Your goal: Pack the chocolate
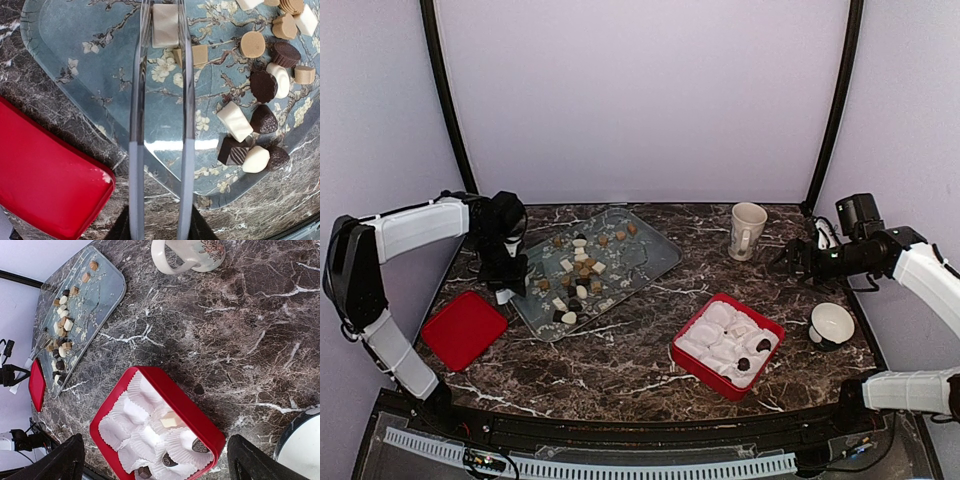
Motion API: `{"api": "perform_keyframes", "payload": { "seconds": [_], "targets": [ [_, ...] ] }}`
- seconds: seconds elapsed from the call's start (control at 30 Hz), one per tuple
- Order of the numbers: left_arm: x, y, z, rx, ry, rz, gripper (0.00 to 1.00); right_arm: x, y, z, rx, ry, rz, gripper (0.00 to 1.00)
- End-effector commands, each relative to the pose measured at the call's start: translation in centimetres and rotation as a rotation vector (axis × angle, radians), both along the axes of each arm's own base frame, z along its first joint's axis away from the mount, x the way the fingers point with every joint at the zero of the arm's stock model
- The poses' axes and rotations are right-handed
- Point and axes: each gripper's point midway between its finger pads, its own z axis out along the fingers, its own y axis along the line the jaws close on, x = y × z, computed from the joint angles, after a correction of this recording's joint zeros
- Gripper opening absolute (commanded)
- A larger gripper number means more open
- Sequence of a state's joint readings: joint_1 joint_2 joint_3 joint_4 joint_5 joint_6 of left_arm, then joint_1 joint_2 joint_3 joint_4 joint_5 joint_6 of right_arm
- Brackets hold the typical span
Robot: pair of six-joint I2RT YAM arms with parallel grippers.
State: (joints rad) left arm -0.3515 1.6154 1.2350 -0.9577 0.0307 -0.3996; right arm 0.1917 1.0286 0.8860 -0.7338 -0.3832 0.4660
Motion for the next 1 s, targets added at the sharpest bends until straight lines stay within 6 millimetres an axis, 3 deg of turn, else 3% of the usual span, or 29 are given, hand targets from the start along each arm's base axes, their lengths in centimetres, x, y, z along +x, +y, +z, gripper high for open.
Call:
{"api": "perform_keyframes", "payload": {
  "seconds": [0.0,0.17,0.33,0.57,0.73,0.97],
  "targets": [
    [0.5,-0.1,-0.1,0.023,-0.008,-0.035,0.27,0.2,-0.3,0.6,0.000,-0.025,-0.012,1.00],
    [1.7,-0.1,0.8,0.045,-0.032,-0.065,0.23,0.3,-0.3,0.8,-0.008,-0.029,-0.008,1.00],
    [2.8,-0.1,3.1,0.053,-0.094,-0.085,0.18,0.3,-0.3,0.9,-0.006,-0.032,-0.008,1.00],
    [3.8,-2.7,7.0,-0.059,-0.205,-0.161,0.14,0.4,-0.2,1.0,-0.001,-0.035,-0.006,1.00],
    [3.2,-8.3,10.4,-0.150,-0.327,-0.350,0.13,0.6,0.0,1.2,0.010,-0.045,0.000,1.00],
    [-1.3,-17.7,13.0,-0.360,-0.402,-0.650,0.12,0.9,0.1,1.3,0.018,-0.047,0.002,1.00]
  ]
}}
